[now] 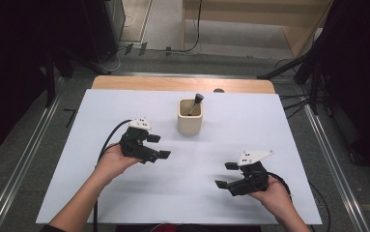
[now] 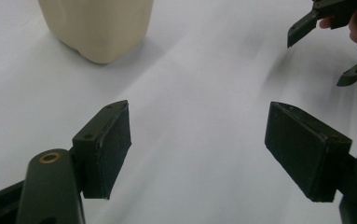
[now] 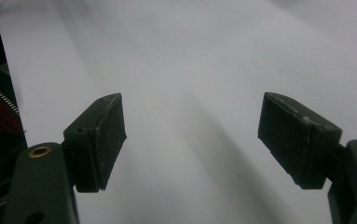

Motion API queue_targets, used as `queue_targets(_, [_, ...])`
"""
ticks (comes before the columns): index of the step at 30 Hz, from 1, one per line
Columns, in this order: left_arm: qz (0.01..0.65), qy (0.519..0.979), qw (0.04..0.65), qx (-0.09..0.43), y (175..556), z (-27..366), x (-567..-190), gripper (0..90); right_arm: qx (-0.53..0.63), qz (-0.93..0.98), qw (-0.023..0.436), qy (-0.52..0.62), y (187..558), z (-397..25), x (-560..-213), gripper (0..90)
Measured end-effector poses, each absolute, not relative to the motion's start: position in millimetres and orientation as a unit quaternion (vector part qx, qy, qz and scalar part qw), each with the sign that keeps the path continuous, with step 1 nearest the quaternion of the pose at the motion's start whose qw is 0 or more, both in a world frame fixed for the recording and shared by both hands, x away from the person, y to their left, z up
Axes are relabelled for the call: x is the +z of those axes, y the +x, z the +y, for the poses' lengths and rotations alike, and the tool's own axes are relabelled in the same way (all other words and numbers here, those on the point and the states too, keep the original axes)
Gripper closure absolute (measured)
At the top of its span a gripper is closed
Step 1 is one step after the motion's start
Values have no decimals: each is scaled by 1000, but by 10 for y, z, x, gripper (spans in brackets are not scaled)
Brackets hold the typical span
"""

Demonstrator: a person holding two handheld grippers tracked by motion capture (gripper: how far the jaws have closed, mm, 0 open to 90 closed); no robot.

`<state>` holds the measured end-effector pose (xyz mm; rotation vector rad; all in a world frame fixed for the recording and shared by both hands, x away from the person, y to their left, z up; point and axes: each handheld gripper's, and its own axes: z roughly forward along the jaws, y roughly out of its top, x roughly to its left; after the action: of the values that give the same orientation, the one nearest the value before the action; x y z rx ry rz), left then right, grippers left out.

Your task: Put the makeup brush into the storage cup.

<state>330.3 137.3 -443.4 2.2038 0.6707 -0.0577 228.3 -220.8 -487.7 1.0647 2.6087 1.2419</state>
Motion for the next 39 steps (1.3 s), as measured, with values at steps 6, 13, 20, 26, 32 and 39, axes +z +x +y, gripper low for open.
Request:
queue_targets(6, [260,877,404,-16,3224,1425,-4484,233,405,847,31,342,2285,-2206,-4879,241])
queue_targets(13, [268,873,408,-14,3142,1522,-4544,236,405,846,29,346,2286,-2206,-4877,241])
queue_targets(20, [260,875,407,-1,3031,1622,-4572,237,404,846,28,346,2291,-2211,-4882,241])
queue_targets(26, [258,879,401,6,2959,1679,-4596,234,401,846,26,349,2296,-2215,-4889,241])
queue_targets(32, [255,881,398,9,2896,1725,-4619,233,402,846,29,349,2303,-2227,-4892,241])
queue_targets(39, [250,882,398,11,2839,1768,-4633,204,401,844,28,355,2308,-2245,-4896,241])
